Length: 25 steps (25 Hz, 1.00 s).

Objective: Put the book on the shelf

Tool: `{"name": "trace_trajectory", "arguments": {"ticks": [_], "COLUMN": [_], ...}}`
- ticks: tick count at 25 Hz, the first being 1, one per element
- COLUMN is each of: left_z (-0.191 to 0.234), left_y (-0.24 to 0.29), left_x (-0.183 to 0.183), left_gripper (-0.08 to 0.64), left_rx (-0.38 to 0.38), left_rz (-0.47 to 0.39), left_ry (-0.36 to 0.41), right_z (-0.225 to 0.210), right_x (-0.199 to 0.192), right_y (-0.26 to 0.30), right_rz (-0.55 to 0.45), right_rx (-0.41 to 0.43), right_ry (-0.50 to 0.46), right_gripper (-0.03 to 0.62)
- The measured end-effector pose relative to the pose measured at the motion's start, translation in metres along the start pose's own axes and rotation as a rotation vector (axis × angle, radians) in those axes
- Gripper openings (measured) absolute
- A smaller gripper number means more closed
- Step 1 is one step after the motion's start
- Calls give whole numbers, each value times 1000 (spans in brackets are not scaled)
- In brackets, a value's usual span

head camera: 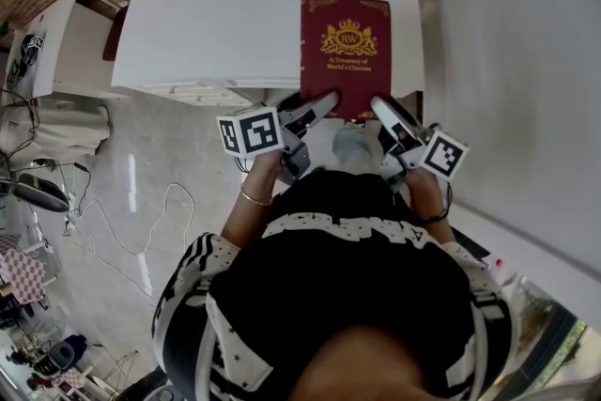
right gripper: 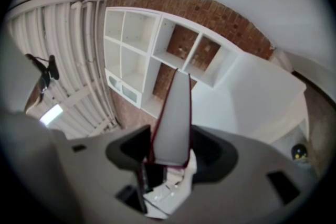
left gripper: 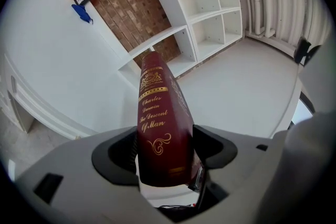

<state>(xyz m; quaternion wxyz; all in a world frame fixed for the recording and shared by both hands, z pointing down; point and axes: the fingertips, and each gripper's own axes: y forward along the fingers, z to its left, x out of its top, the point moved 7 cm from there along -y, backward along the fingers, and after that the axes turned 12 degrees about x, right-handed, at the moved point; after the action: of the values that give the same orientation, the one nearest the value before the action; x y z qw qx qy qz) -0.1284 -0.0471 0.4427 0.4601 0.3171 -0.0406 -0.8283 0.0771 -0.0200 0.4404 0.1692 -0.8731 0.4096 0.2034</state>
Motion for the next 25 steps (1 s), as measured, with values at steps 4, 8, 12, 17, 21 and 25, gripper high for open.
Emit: {"name": "trace_trajectory", "arguments": {"ticks": [4, 8, 12, 17, 21, 25], "left_z": [1, 5, 9, 10, 14, 15], "left_y": [15, 22, 40, 55, 67, 89], "left_x": [16, 14, 32, 45, 48, 66], "left_gripper": [334, 336, 336, 337, 337, 339], "left_rx": [9, 16, 30, 49, 69, 91], "left_rz": [5, 10, 3, -2, 1, 2], "left_ry": [-2, 5, 1, -12, -11, -23], "right_z": [-10, -16, -31, -44, -57, -73], "right_x": [17, 17, 37, 55, 61, 85], "right_y": [9, 7, 20, 28, 30, 40], "right_rz": [0, -9, -3, 13, 19, 30], "right_rx": [-10, 0, -4, -3, -2, -1], "right_ry": [5, 6, 15, 25, 45, 60], "right_gripper": [259, 259, 259, 259, 259, 259]}}
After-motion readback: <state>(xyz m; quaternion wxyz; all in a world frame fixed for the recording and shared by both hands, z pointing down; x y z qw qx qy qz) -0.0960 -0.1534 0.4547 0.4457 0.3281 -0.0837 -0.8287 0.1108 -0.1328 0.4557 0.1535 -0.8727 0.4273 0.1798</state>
